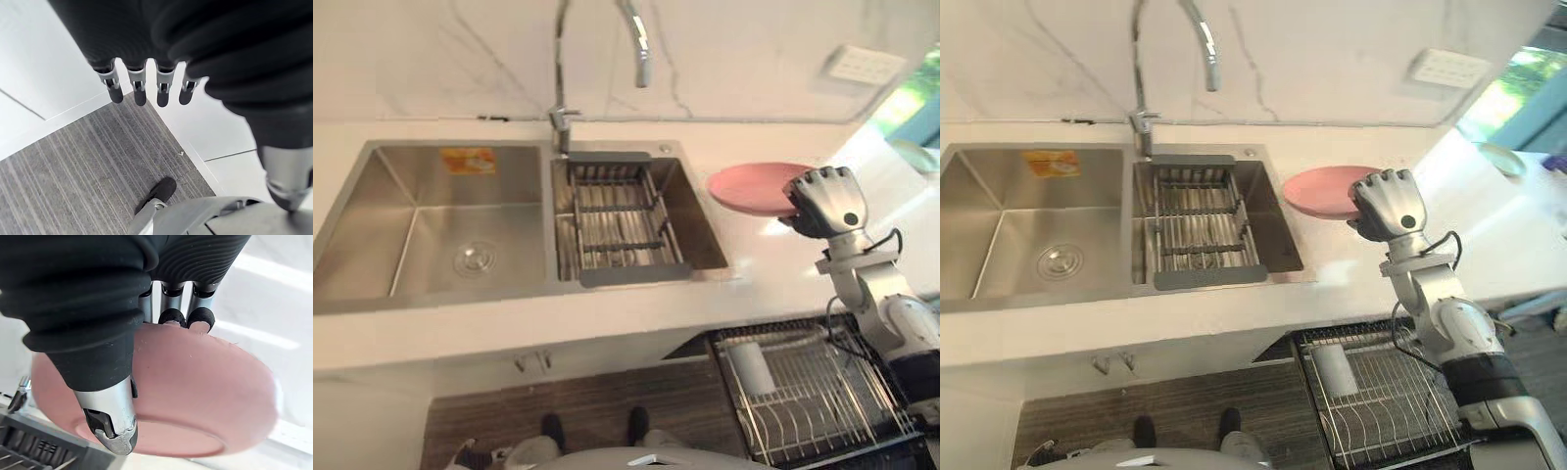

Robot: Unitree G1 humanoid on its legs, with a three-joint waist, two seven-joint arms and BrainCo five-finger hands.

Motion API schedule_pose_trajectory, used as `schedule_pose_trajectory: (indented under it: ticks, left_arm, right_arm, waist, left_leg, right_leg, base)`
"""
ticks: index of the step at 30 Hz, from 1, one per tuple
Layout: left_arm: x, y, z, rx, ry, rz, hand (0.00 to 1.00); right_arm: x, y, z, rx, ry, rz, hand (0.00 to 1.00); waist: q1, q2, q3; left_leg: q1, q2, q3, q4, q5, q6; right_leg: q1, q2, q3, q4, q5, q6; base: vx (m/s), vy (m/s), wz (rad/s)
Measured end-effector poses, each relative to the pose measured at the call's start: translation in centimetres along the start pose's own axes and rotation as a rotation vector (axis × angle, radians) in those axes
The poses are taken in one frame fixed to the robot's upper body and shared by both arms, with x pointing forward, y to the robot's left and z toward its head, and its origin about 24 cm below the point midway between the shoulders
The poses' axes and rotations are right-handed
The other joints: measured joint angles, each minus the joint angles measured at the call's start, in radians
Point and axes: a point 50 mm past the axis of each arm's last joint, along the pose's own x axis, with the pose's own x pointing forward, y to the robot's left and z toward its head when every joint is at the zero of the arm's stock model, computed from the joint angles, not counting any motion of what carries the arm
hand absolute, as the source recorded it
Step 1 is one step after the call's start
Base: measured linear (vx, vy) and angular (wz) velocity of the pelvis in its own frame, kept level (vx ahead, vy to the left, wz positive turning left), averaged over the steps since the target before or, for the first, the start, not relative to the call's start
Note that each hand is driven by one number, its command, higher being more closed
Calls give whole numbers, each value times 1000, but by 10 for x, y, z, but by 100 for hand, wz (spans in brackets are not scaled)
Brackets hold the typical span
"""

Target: Walk over to the sink, pick up the cup, carry it to the dishwasher, place the cup inside the dishwasher, then close the dishwasher door

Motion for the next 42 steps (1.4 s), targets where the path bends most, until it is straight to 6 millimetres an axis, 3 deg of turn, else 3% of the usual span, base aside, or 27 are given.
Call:
schedule_pose_trajectory:
  ticks: [6, 10, 19, 25, 29, 38, 42]
  left_arm:
    - [0, -1, -7, 41, 23, -7, 0]
    - [-1, -1, -11, 55, 51, -14, 0]
    - [-3, -15, -21, -141, 159, -52, 0]
    - [-5, -22, -31, -273, 253, -61, 0]
    - [-6, -24, -35, -367, 291, -54, 0]
    - [-5, -31, -25, -480, 309, -47, 0]
    - [-3, -27, -14, -407, 311, 26, 0]
  right_arm:
    - [-20, -5, -6, -18, 12, 20, 100]
    - [-32, -11, -20, -51, 68, 19, 100]
    - [-83, -12, -41, -124, 198, 105, 100]
    - [-119, -7, -64, -173, 344, 147, 100]
    - [-134, -1, -66, -157, 424, 144, 100]
    - [-162, 19, -69, -101, 581, 185, 100]
    - [-175, 34, -68, -42, 718, 190, 100]
  waist:
    - [-38, -3, -26]
    - [-60, -9, -38]
    - [-115, -33, -78]
    - [-149, -13, -88]
    - [-155, -3, -87]
    - [-154, 45, -58]
    - [-152, 72, -20]
  left_leg:
    - [6, -3, 66, 0, -16, 4]
    - [27, -8, 118, 0, -35, 5]
    - [77, -11, 205, 6, -84, -9]
    - [98, -9, 227, 7, -115, -14]
    - [101, -5, 234, 21, -134, -16]
    - [9, 66, 227, 271, -277, -5]
    - [-40, 107, 210, 371, -326, -6]
  right_leg:
    - [-34, -2, 54, -1, 0, 1]
    - [-41, -1, 101, 4, 1, 4]
    - [-46, 8, 157, 27, 0, 3]
    - [-46, 14, 157, 42, -17, -19]
    - [-45, 17, 156, 52, -29, -31]
    - [-42, 21, 135, 66, -37, -24]
    - [-45, 34, 122, 74, -38, -22]
  base:
    - [-3, 33, -37]
    - [42, 33, -37]
    - [76, 10, -32]
    - [70, -11, -12]
    - [59, -19, -6]
    - [55, -26, 1]
    - [-20, -23, 7]
